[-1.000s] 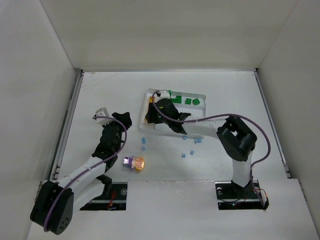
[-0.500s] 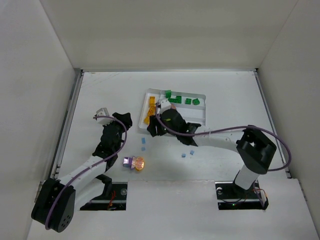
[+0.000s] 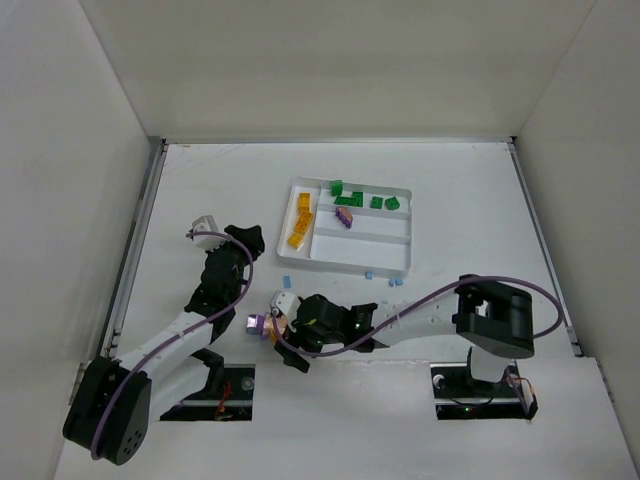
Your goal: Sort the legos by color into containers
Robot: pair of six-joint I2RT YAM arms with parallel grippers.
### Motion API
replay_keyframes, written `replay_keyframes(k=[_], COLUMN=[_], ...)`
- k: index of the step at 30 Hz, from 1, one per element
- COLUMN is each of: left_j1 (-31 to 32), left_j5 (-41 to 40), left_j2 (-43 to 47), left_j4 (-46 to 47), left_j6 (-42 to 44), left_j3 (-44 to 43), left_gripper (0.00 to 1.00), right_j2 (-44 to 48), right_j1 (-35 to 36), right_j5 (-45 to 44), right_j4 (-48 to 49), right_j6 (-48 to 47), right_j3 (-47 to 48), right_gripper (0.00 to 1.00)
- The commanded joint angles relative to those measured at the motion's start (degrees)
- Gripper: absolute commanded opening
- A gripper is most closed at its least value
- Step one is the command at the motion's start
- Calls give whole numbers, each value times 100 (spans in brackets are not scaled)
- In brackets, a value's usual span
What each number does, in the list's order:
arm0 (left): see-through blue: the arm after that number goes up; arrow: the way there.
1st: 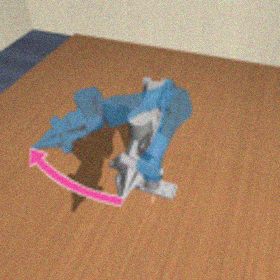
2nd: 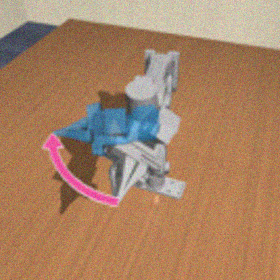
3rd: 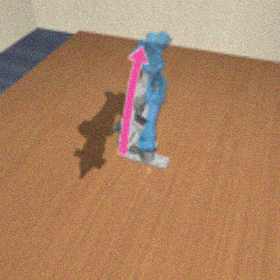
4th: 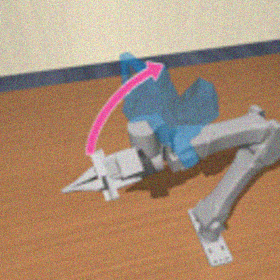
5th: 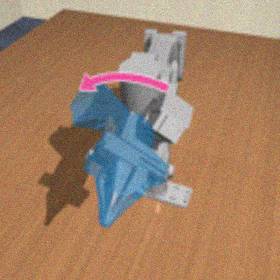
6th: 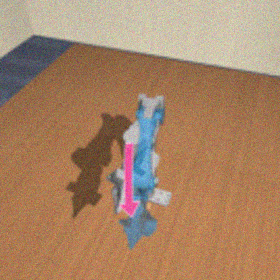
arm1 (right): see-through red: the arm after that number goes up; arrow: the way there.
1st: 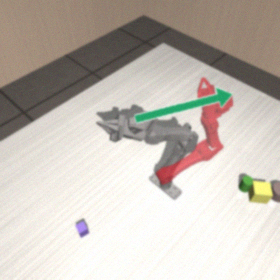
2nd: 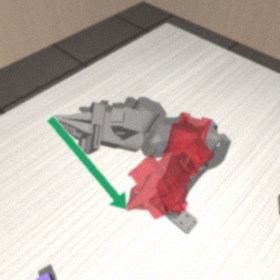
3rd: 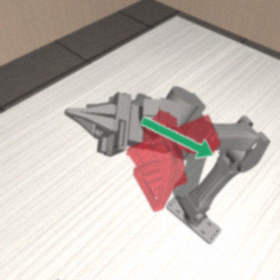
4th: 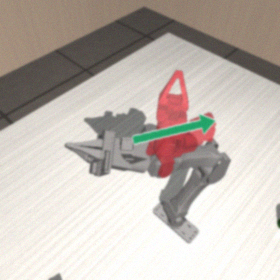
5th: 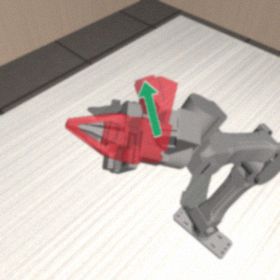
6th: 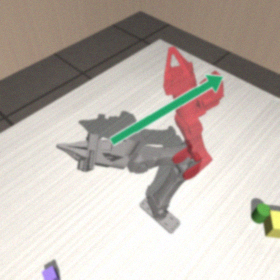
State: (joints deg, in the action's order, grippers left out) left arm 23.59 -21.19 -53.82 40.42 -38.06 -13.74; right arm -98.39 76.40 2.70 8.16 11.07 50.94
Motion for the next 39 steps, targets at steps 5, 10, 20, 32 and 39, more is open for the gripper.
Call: replay_keyframes(k=[5, 10, 20, 32, 39], left_j1=[-123, -368, -755, -870, -510], left_j5=[45, 317, 967, 1828, 2698], left_j2=[214, 135, 82, 1225, 936], left_j4=[89, 62, -420, -1976, -2127], left_j6=[-52, -245, -641, -509, -509], left_j3=[55, 64, -6, -58, -568], left_gripper=[43, 43, 44, 59, 69], right_j2=[-532, -664, -866, 371, 1734], right_j1=[-68, -139, -306, -569, -1070], right_j5=[-560, -630, -560, -489, -982], right_j4=[817, 1485, 2101, 2489, 1786], right_j6=[-342, -299, -167, 264, 352], right_j3=[215, 101, 30, -812, -1472], right_gripper=[94, 92, 75, 46, 45])
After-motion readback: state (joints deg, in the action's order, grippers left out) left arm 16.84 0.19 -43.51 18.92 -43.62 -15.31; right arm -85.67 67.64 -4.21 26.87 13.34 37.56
